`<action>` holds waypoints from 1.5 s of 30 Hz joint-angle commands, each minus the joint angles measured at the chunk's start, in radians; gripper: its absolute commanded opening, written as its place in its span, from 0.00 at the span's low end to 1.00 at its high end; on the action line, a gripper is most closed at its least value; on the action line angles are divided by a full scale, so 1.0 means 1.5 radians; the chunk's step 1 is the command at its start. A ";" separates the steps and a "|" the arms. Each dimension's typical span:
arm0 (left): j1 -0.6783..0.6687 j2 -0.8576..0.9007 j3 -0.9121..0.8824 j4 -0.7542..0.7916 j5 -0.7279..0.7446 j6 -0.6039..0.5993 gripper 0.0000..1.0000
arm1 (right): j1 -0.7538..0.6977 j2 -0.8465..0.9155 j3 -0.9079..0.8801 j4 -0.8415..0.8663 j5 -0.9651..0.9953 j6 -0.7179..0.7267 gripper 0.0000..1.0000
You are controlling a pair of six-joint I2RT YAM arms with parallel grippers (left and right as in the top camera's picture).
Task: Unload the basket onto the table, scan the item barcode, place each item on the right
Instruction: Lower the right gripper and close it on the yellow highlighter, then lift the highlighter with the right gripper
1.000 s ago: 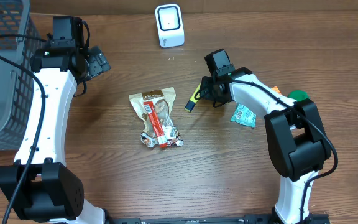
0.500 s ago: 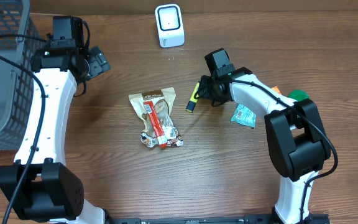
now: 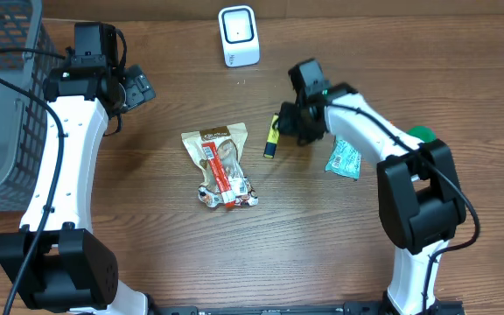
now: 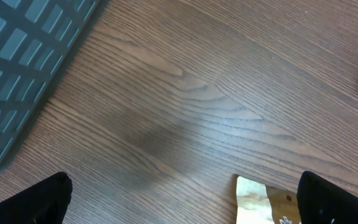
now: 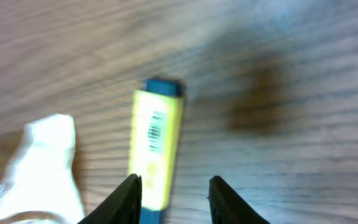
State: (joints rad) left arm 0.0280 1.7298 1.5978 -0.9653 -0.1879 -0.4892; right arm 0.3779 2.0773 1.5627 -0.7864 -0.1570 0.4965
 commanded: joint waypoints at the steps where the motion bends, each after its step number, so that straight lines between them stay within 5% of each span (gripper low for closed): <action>1: 0.002 -0.006 0.004 0.001 -0.002 0.014 1.00 | -0.003 -0.005 0.054 -0.055 -0.031 -0.001 0.37; 13: 0.003 -0.006 0.004 0.001 -0.002 0.014 1.00 | 0.065 0.007 -0.015 -0.062 0.060 0.095 0.34; 45: 0.002 -0.006 0.004 0.001 -0.002 0.014 1.00 | 0.082 0.008 -0.099 0.040 0.023 0.196 0.18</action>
State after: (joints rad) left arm 0.0280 1.7298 1.5978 -0.9653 -0.1879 -0.4892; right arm 0.4816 2.0827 1.4452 -0.7158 -0.1658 0.7715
